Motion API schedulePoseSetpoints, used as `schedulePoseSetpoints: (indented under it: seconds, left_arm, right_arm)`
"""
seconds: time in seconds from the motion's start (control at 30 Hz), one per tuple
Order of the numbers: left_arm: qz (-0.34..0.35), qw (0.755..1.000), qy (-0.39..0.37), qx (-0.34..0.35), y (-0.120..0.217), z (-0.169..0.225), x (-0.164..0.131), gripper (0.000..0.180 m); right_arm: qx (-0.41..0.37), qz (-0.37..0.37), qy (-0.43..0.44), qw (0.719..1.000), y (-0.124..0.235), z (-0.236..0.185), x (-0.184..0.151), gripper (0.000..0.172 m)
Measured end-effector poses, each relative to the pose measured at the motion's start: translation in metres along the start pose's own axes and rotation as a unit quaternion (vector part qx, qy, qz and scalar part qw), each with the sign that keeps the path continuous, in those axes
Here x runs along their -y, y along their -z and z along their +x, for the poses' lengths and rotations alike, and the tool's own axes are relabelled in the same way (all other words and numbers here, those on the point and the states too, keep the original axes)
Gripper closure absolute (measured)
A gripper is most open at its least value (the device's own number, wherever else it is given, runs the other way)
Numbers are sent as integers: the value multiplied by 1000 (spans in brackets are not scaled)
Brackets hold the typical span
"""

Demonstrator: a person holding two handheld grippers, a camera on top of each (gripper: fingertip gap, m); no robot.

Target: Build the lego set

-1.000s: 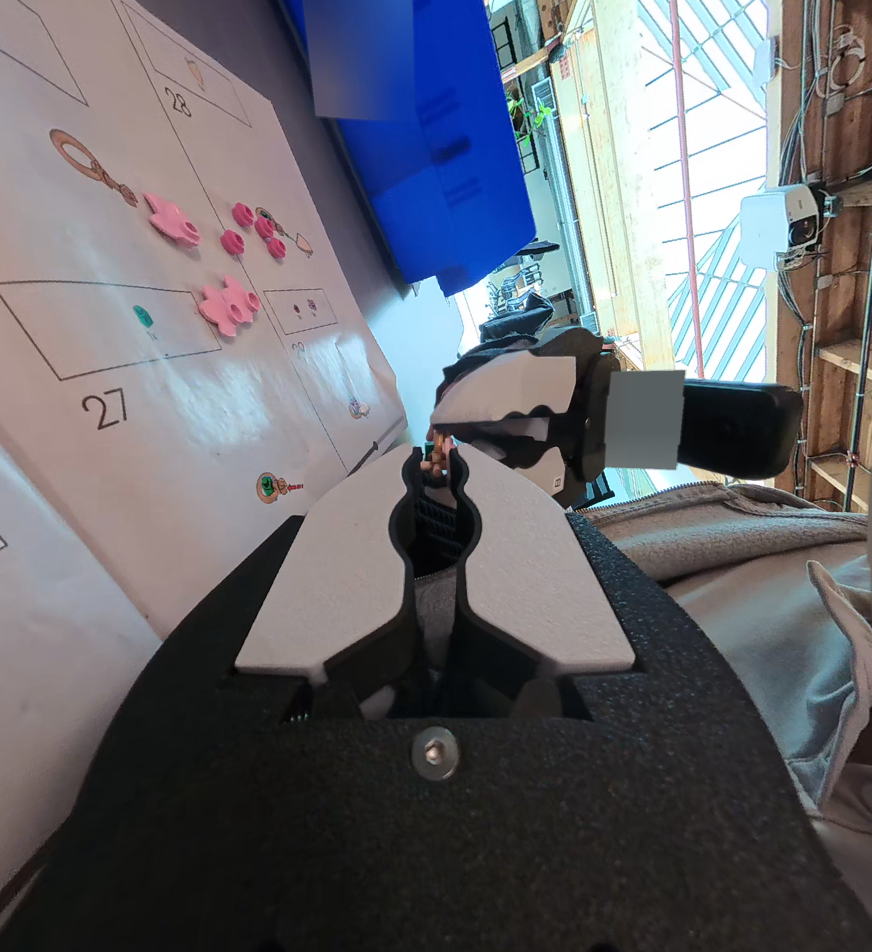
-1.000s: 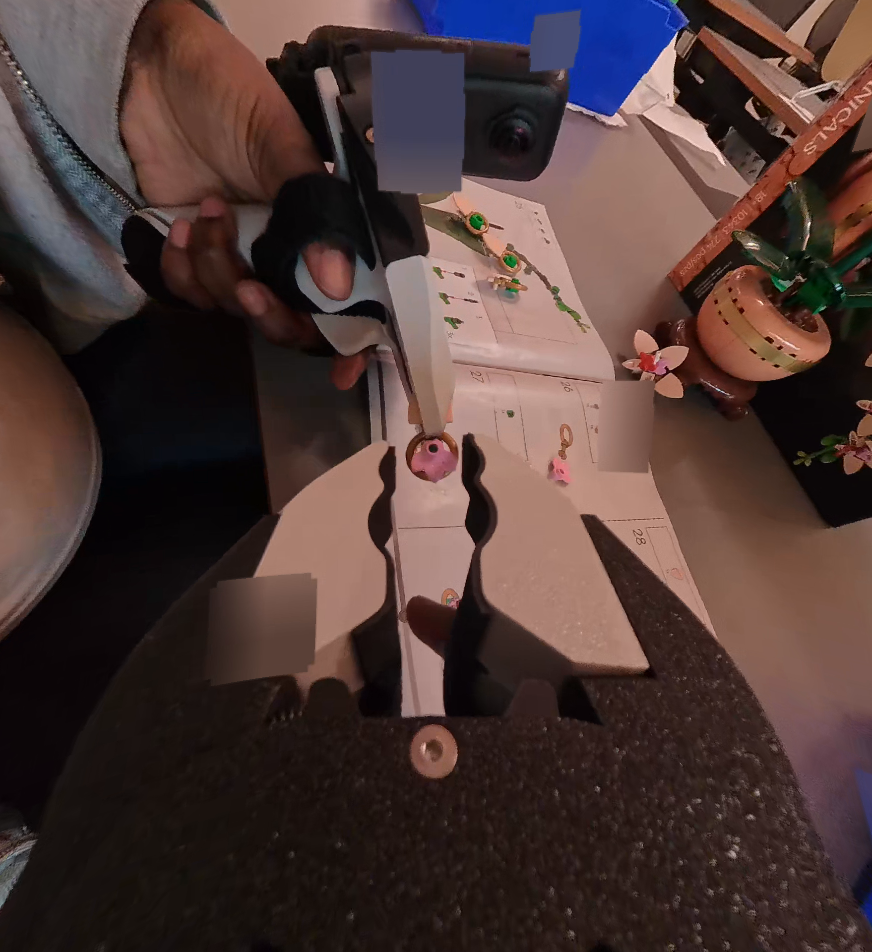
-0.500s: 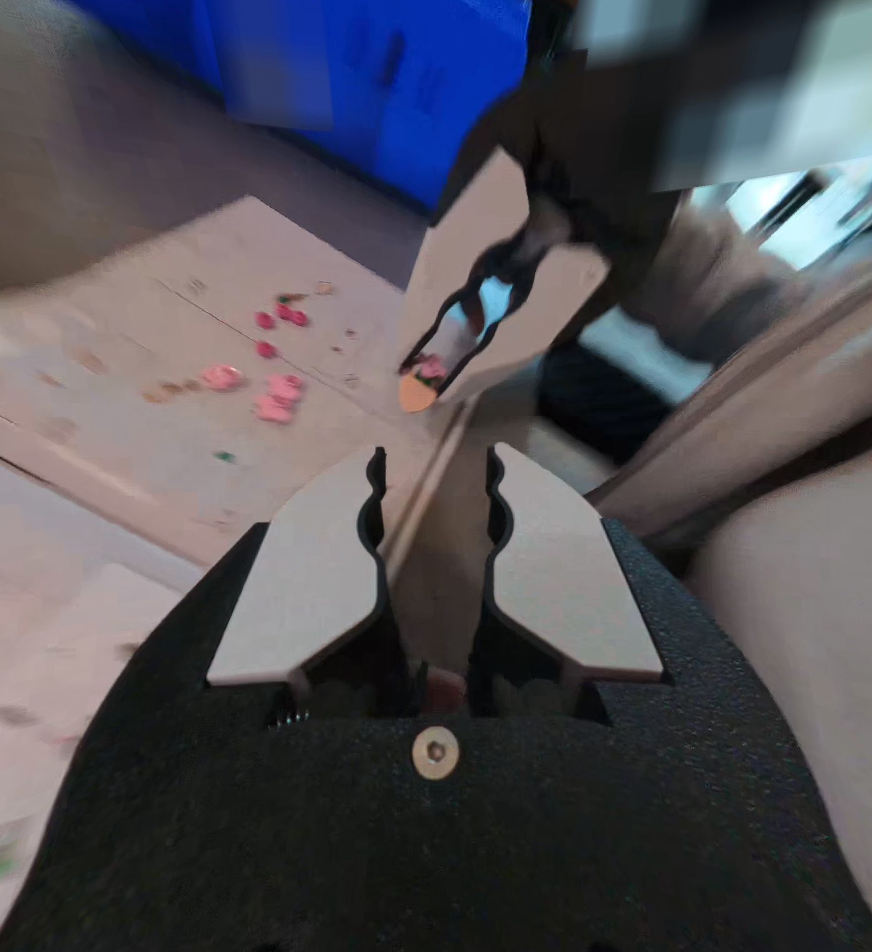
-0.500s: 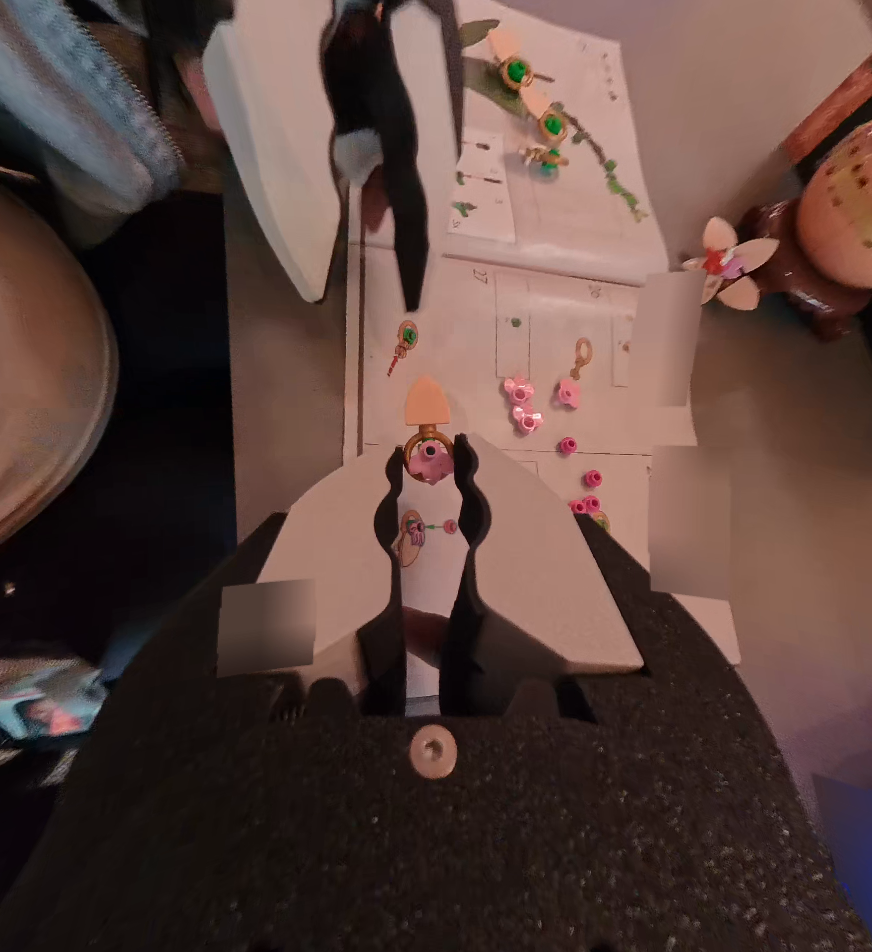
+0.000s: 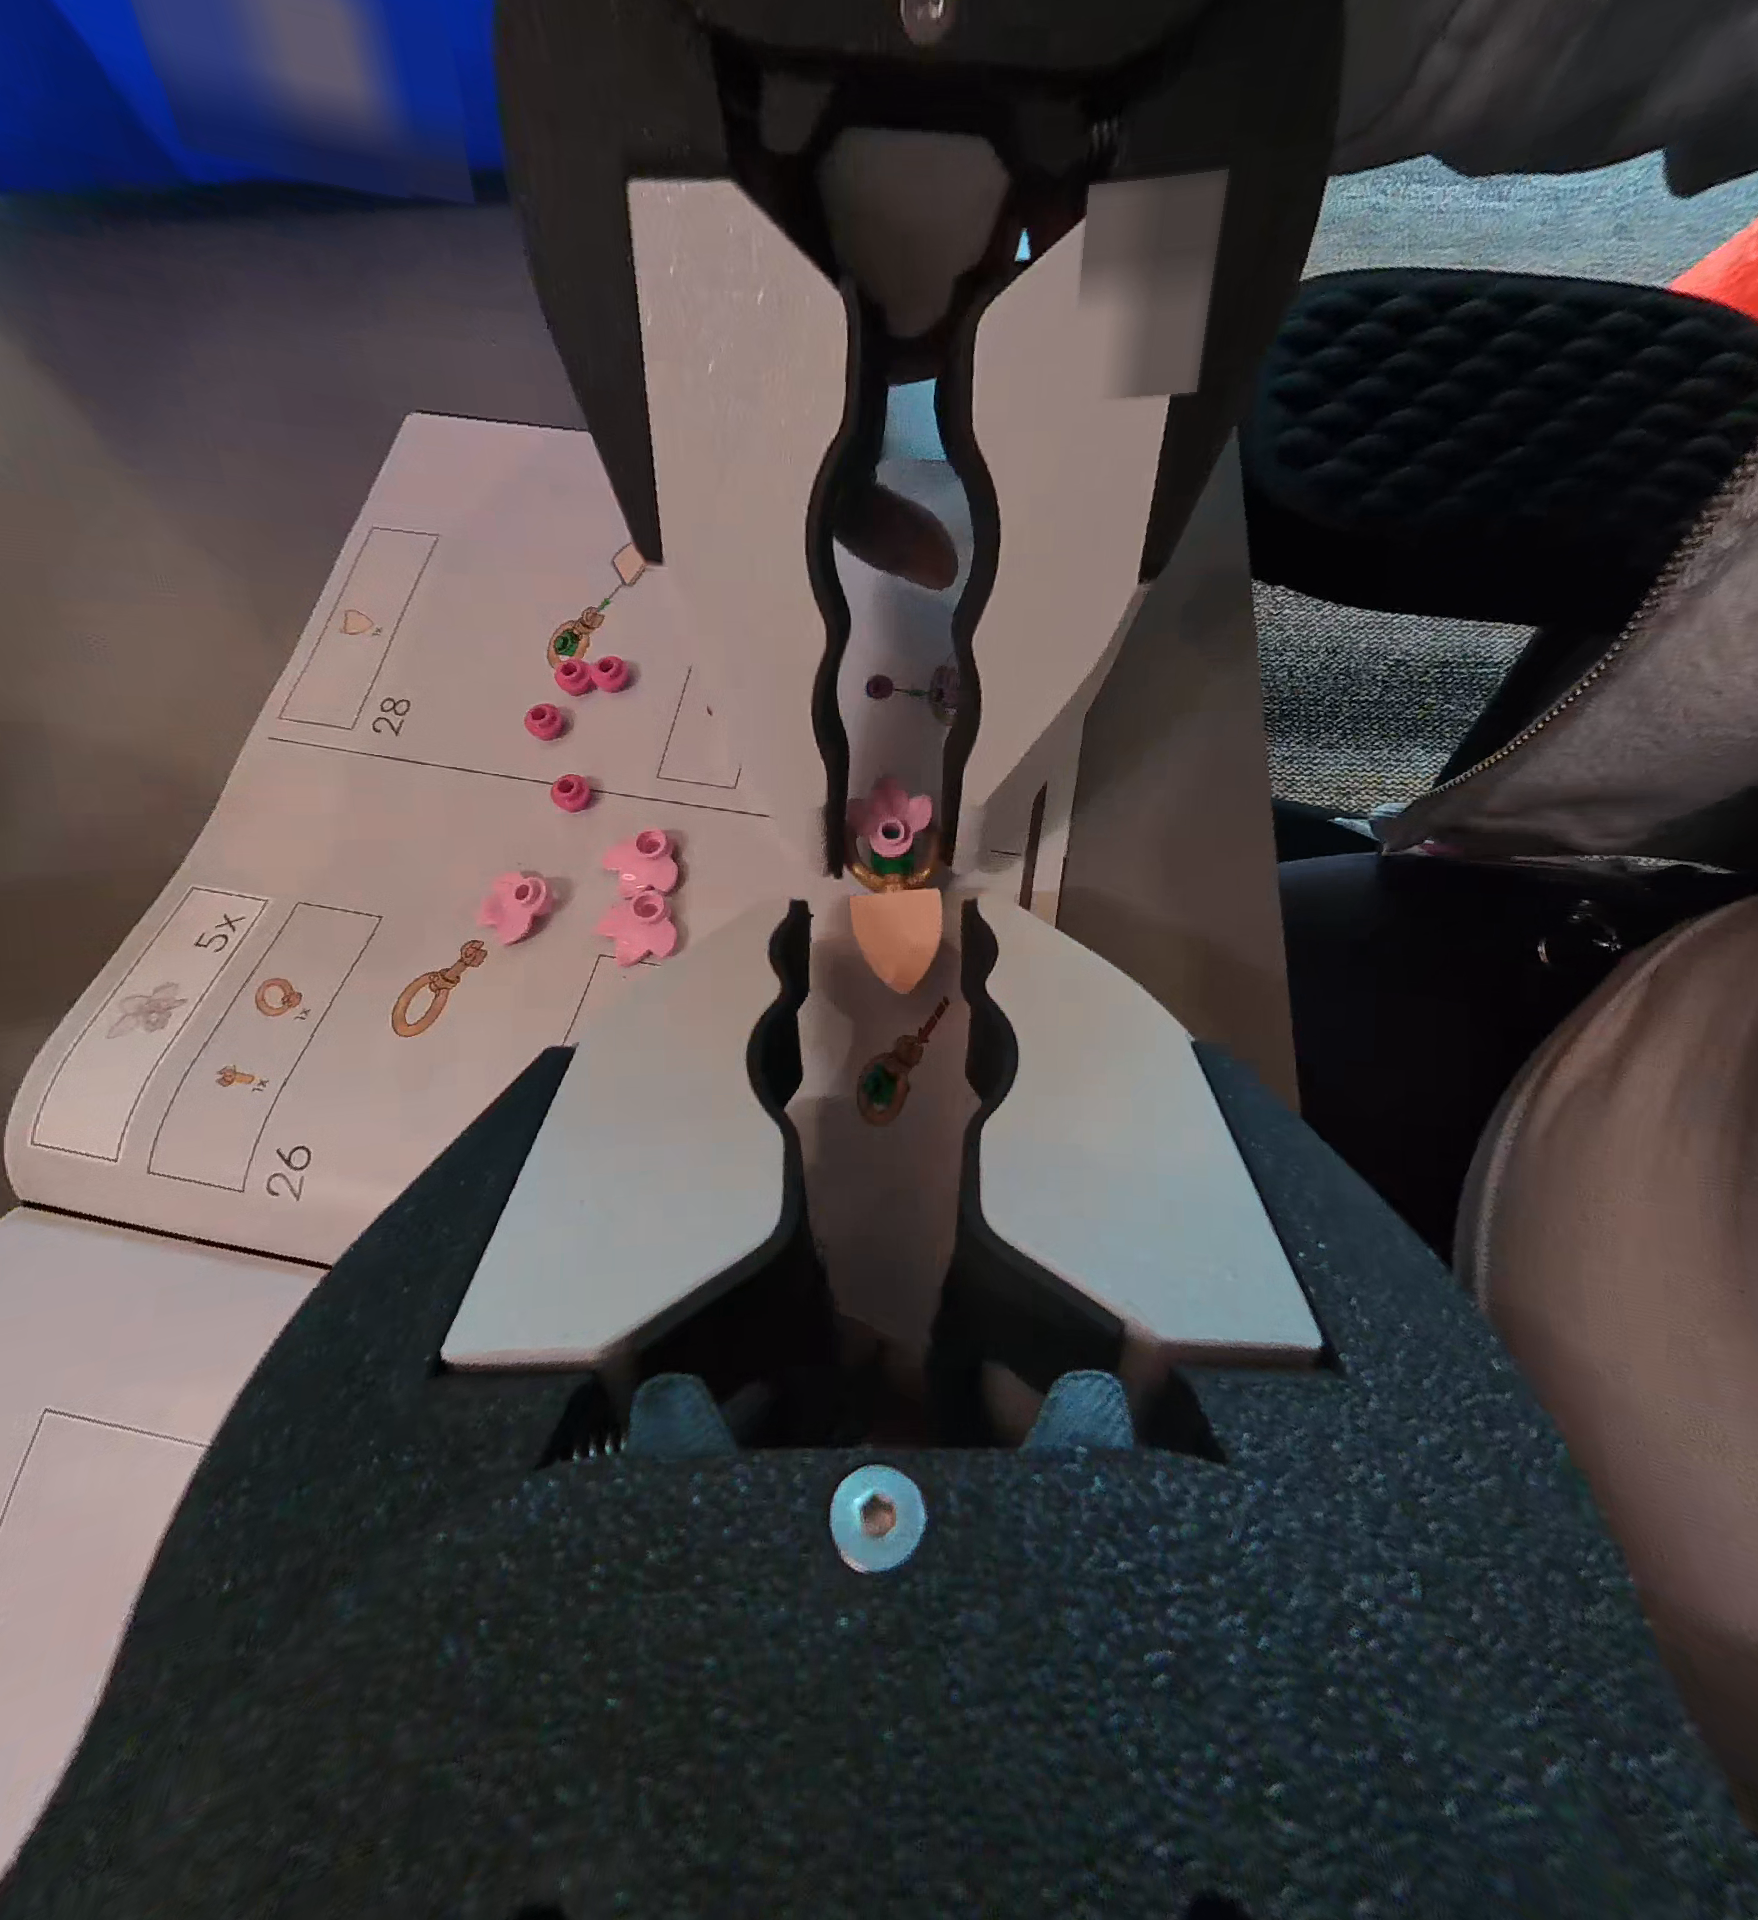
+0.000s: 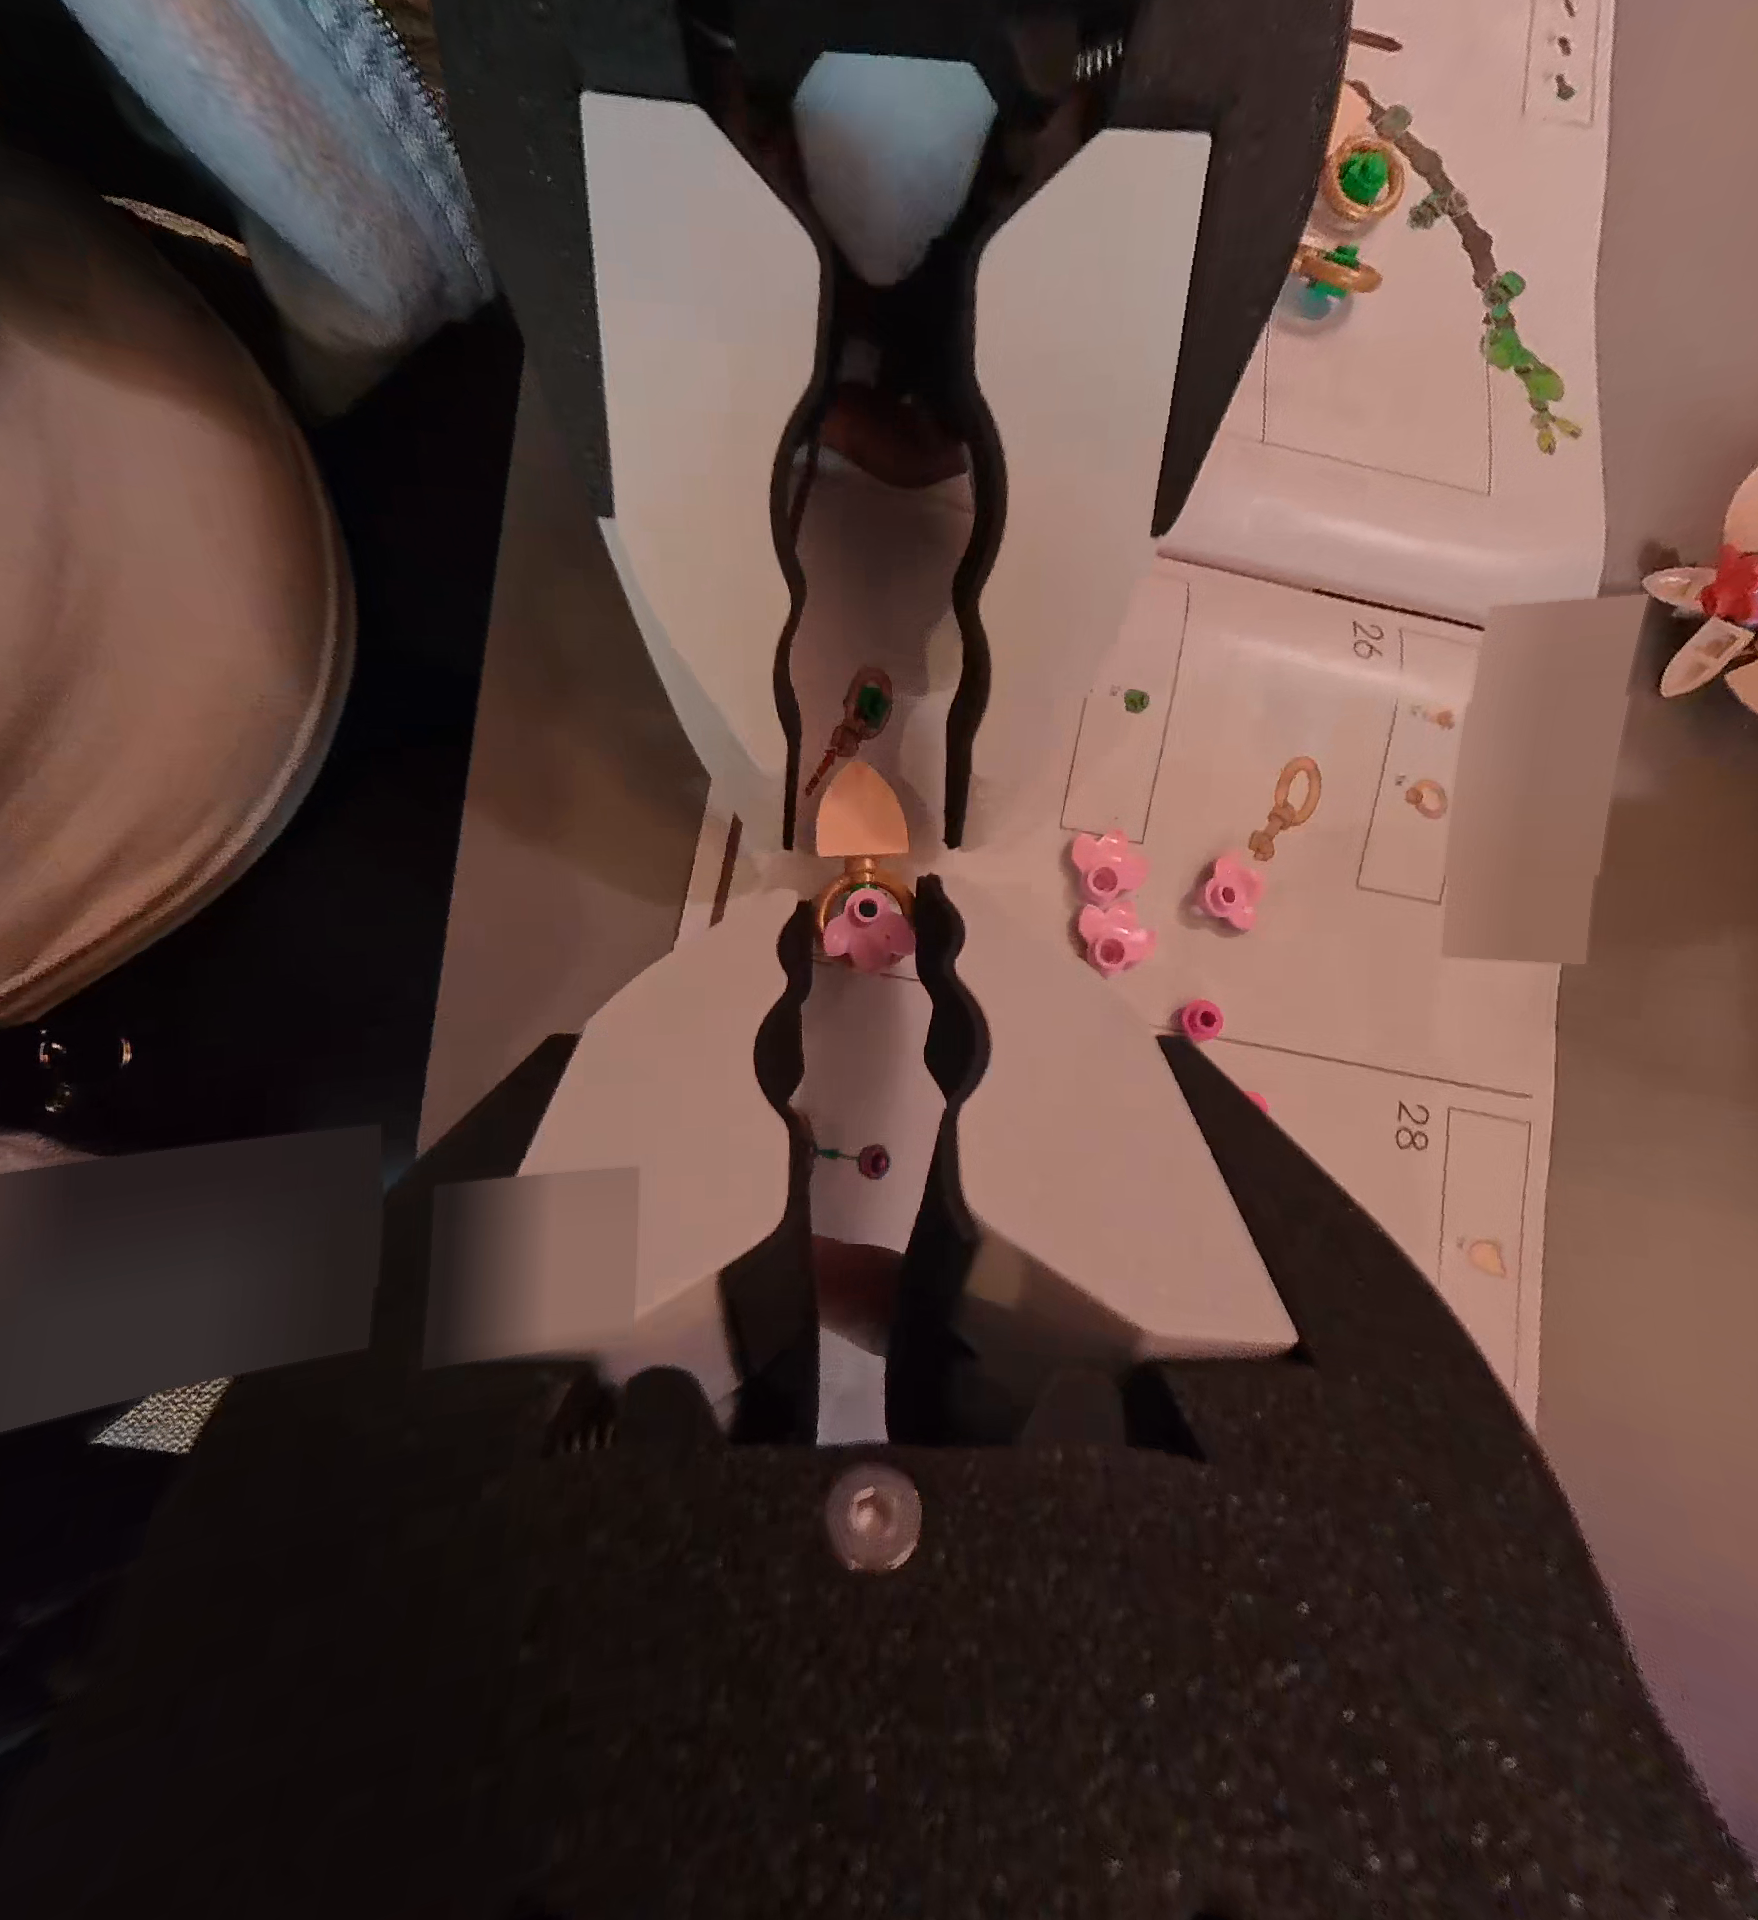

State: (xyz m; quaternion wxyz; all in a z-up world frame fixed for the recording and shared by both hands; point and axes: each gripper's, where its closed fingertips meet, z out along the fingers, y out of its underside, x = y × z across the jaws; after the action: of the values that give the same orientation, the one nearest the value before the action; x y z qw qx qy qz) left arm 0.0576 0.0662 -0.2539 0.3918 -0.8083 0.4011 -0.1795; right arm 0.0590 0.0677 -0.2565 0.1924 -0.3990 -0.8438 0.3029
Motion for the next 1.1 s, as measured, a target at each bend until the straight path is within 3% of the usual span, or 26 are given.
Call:
schedulePoseSetpoints:
  seconds: [0.17,0.37,0.57,0.73,0.83,0.93,1.1]
  left_arm:
    - [-15,1000,-11,5,-2,-1,-5,159]
    - [-26,1000,-8,9,-3,-3,-8,163]
    - [-27,1000,-9,9,-3,-2,-9,154]
    - [-12,1000,-13,18,0,-3,-5,154]
    - [12,1000,2,19,9,-1,2,153]
    - [16,999,4,29,23,-1,4,154]
    - [27,998,28,50,39,-8,-4,157]
  right_arm:
    - [18,1,0,1000,-7,-1,4,154]
    - [-17,-10,-23,1000,0,4,-3,144]
    - [-41,17,-45,998,0,4,-5,158]
    - [-59,22,-59,996,11,4,-8,155]
    - [-110,7,-106,988,42,15,-21,154]
    - [-167,-37,-165,971,64,27,-40,164]
    - [-168,-72,-241,953,55,39,-48,158]
